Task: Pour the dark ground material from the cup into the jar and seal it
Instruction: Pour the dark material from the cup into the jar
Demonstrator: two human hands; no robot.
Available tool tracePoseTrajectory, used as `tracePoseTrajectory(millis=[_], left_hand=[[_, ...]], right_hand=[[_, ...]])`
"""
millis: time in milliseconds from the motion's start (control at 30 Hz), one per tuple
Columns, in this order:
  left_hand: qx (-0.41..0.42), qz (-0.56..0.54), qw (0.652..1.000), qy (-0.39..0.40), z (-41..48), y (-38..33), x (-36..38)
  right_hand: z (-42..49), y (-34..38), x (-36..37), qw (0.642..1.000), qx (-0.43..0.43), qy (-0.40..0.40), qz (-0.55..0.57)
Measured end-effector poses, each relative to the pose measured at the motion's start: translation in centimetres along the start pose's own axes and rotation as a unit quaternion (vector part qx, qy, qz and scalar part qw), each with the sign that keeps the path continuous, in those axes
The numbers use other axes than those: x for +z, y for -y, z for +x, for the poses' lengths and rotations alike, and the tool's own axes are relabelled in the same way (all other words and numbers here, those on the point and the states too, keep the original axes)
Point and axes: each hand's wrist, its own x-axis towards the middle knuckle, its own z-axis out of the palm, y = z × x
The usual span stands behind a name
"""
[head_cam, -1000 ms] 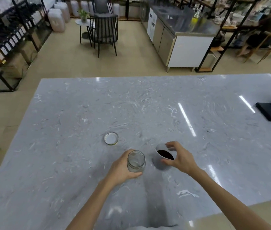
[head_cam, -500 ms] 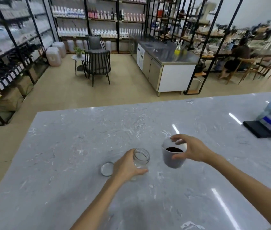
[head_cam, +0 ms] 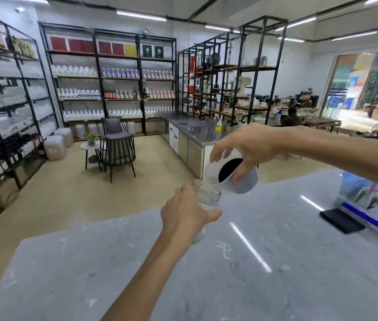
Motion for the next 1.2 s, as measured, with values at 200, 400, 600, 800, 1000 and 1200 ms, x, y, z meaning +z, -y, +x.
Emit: tracePoseTrajectory(millis=[200,400,600,800,1000,1200], left_hand=[[0.012,0.038,0.999,-0.019,0.3,-1.5,-3.1],[0.01,0.05,0.998,-0.026,-0.5,-1.9,-3.8],[0.0,0.01,1.0,-0.021,-0.4,-2.2,-3.8],[0.009,-0.009,1.0,-0.005,0.2,-2.7,-5.0],[0.013,-0.021,1.0,-0.006,-0.2,-3.2,-5.4],[0.021,-0.028,0.999,-0.007,-0.3,-3.8,-4.9]], right_hand=[[1.1,1.6,-3.6,0.992,-0.042,0.014,-0.115],[1.5,3.2,-4.0,0.967,-0.069,0.022,-0.242],[2.3,4.0,-4.1,0.943,-0.092,0.029,-0.318],[2.3,4.3,-5.3,0.932,-0.097,0.023,-0.348],[1.2,4.7,-5.8,0.925,-0.094,0.023,-0.366],[0.4,4.6,-6.0,0.924,-0.076,0.041,-0.372]])
